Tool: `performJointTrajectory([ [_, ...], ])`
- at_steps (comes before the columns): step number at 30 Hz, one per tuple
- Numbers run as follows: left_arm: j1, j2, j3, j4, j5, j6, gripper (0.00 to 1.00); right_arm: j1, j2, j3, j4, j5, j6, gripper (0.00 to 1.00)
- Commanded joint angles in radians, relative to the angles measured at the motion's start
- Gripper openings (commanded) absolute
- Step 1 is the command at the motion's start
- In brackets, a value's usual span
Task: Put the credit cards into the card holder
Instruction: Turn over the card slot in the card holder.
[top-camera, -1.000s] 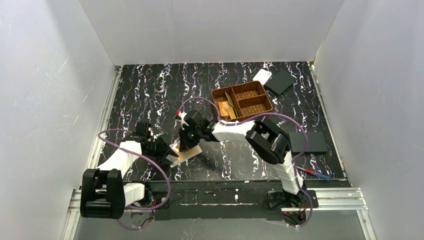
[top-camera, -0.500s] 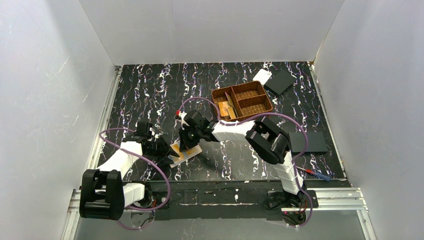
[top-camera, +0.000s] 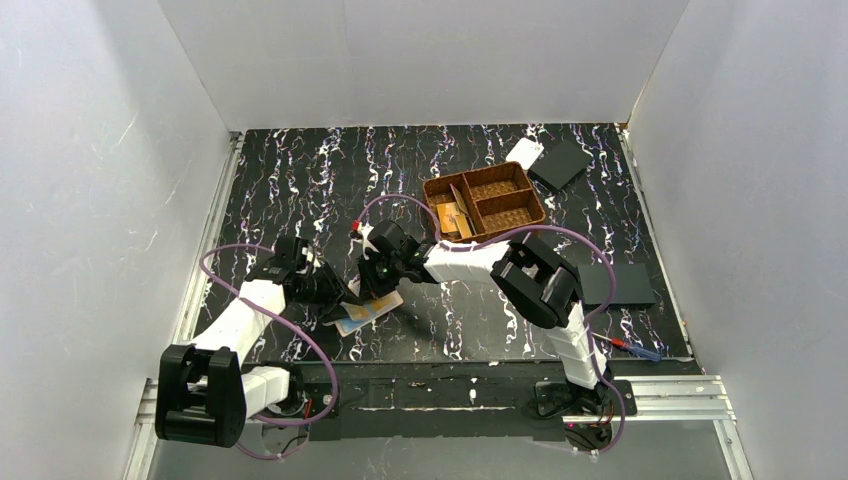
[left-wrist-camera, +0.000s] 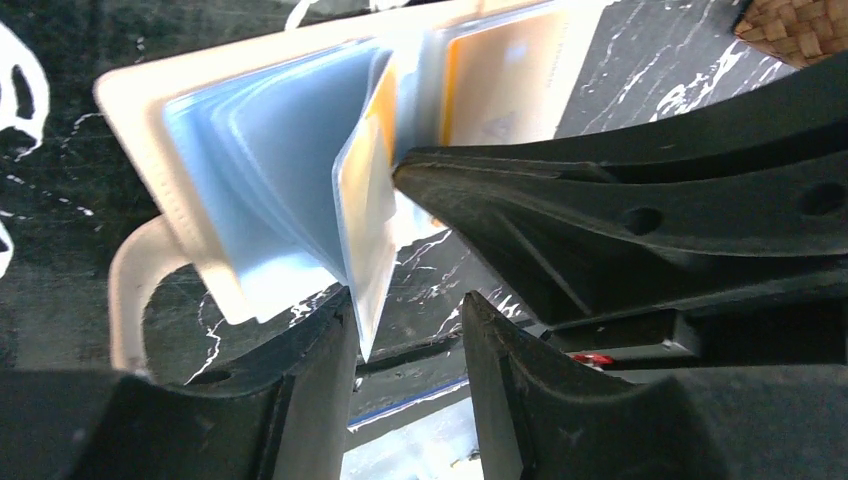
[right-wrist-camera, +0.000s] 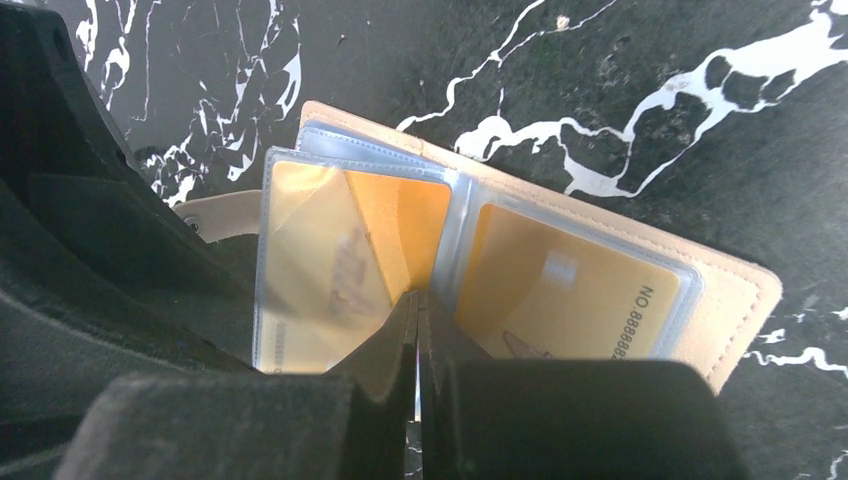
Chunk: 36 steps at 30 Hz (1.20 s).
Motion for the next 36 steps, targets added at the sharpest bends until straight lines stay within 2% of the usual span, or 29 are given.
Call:
performJointTrajectory([
  [1, -0.014, -0.001, 0.051, -0.006, 0.005, 0.017, 0.41, 0.002, -0.003, -0.019, 0.01, -0.043, 0.052, 0.05],
  [9, -0.02, 0.059, 0.096, 0.01, 0.002, 0.047, 0.42, -0.046, -0.076, -0.088, 0.077, -0.071, 0.148, 0.15],
  [17, -0.053, 0.137, 0.11, 0.049, 0.014, 0.047, 0.43, -0.092, -0.204, -0.212, 0.163, -0.055, 0.177, 0.26],
  [25, -0.089, 0.173, 0.149, 0.068, 0.005, 0.044, 0.44, -0.101, -0.232, -0.273, 0.236, -0.127, 0.147, 0.32],
  [28, -0.095, 0.183, 0.163, 0.068, 0.005, 0.041, 0.44, -0.106, -0.264, -0.352, 0.318, -0.147, 0.139, 0.38],
  [32, -0.1, 0.2, 0.173, 0.068, 0.002, 0.044, 0.45, -0.131, -0.295, -0.479, 0.516, -0.167, 0.162, 0.43],
  [36, -0.101, 0.204, 0.164, 0.064, -0.008, 0.049, 0.45, -0.129, -0.323, -0.534, 0.604, -0.172, 0.076, 0.51],
])
